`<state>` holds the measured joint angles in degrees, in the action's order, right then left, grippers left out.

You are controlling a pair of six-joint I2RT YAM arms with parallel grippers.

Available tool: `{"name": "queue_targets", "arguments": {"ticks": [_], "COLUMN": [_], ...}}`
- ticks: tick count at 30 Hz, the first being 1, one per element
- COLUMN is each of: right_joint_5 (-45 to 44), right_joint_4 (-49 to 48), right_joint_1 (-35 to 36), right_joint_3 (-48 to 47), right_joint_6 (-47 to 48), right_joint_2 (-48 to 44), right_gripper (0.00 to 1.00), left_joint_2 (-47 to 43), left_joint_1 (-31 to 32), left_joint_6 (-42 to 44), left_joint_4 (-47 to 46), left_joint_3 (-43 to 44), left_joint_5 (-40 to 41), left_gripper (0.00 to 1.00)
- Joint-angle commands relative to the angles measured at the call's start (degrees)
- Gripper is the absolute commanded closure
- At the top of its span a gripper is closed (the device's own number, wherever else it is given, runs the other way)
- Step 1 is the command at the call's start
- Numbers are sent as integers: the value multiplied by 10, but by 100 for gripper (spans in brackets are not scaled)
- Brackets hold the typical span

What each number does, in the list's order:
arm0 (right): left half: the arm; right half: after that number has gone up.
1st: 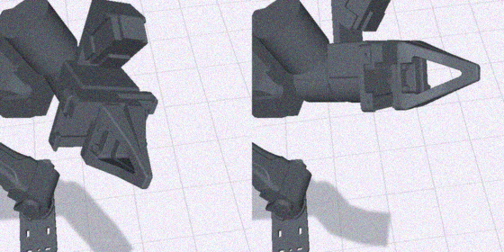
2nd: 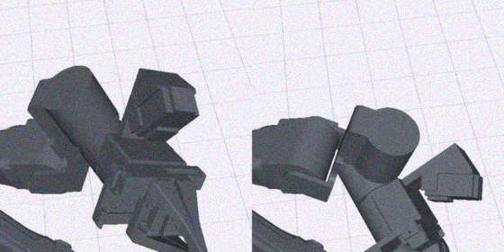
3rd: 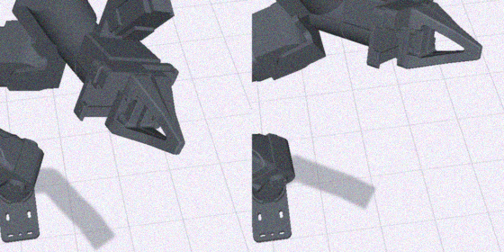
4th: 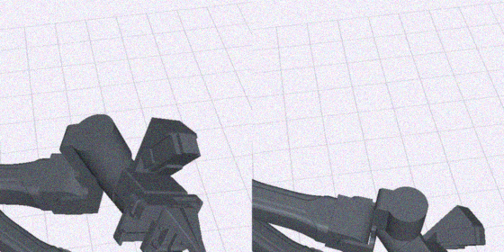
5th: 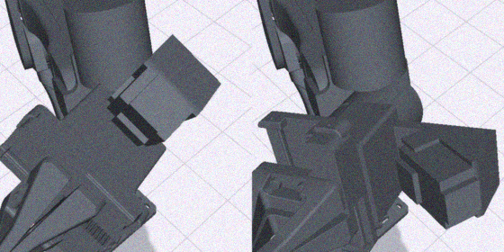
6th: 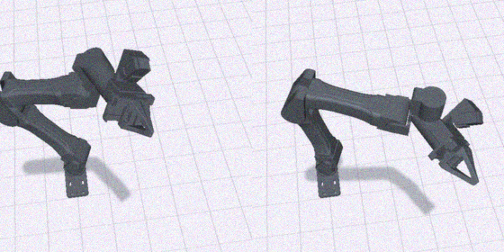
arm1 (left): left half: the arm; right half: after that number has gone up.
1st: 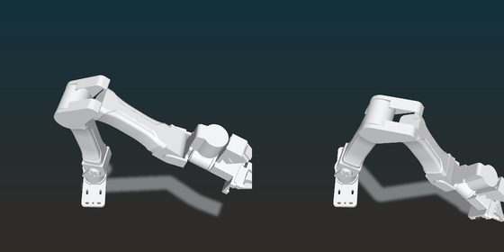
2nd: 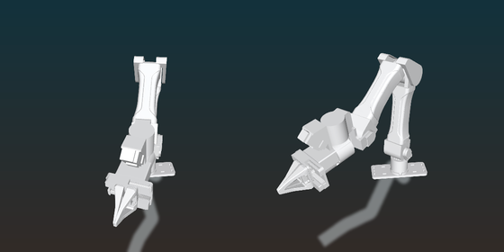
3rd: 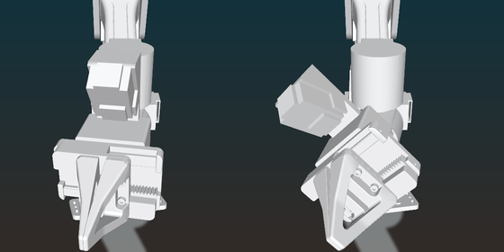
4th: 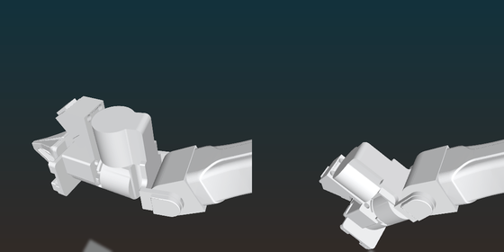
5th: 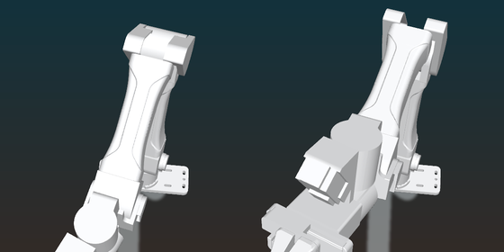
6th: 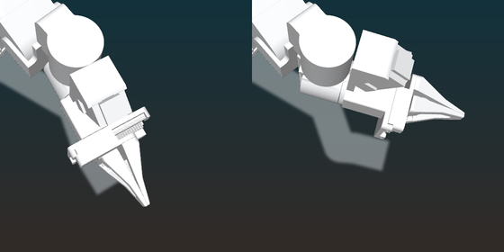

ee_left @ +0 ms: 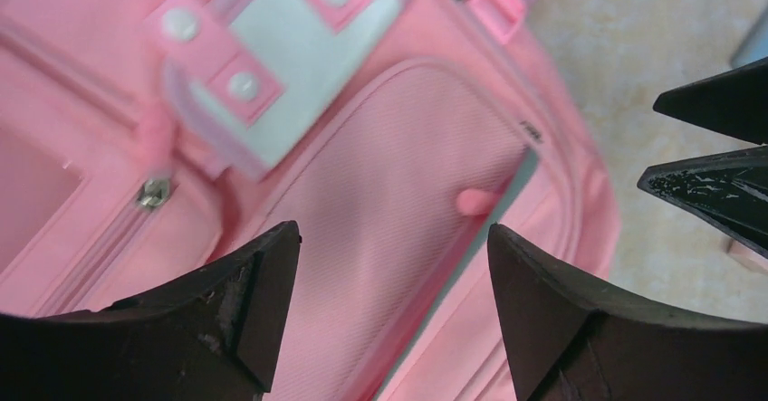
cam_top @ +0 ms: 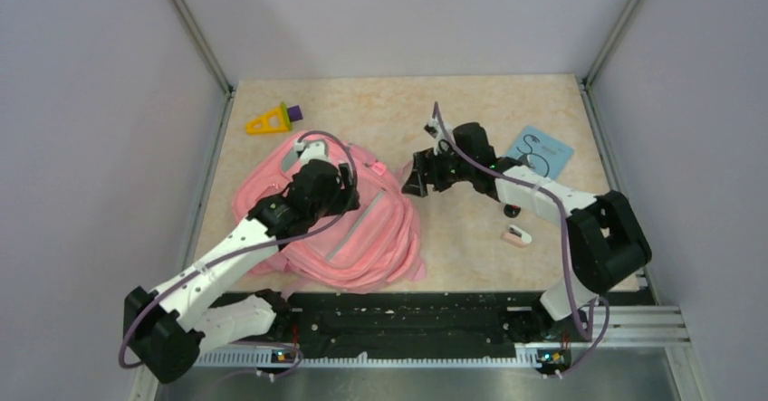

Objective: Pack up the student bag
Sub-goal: Adjust the student bag at the center of the board.

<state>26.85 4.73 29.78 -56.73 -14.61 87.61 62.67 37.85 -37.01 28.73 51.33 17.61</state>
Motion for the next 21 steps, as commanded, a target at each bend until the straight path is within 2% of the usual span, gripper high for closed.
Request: {"name": "queue_targets", "arguments": {"ticks": [1, 3, 8, 10, 12, 13, 21], "right_joint_5": [29, 29, 38, 45, 49, 52, 28], "right_joint_4": [-59, -53, -56, -67, -80, -85, -113], "right_joint_1": [26, 31, 43, 49, 55, 58, 112], "right_joint_3": [-50, -64, -47, -26, 1, 16, 166], "right_joint_6": [-5, -6, -25, -38, -52, -58, -113], "right_joint_2": [68, 98, 112, 102, 90, 82, -48], "right_gripper": [23, 29, 55, 72, 96, 100, 100], "left_joint_2": [-75, -98, -103, -96, -83, -75, -8], "left_joint_1": [-31, -48, -55, -56, -61, -64, -92], "left_joint_6": [-66, -69, -81, -81, -80, -78, -28], "left_joint_4": [79, 96, 134, 122, 98, 82, -104], "left_joint_3": [-52, -70, -91, -104, -121, -130, -155], "left_joint_5": [45, 38, 52, 52, 55, 56, 58], "left_gripper": [19, 15, 15, 15, 15, 15, 16]}}
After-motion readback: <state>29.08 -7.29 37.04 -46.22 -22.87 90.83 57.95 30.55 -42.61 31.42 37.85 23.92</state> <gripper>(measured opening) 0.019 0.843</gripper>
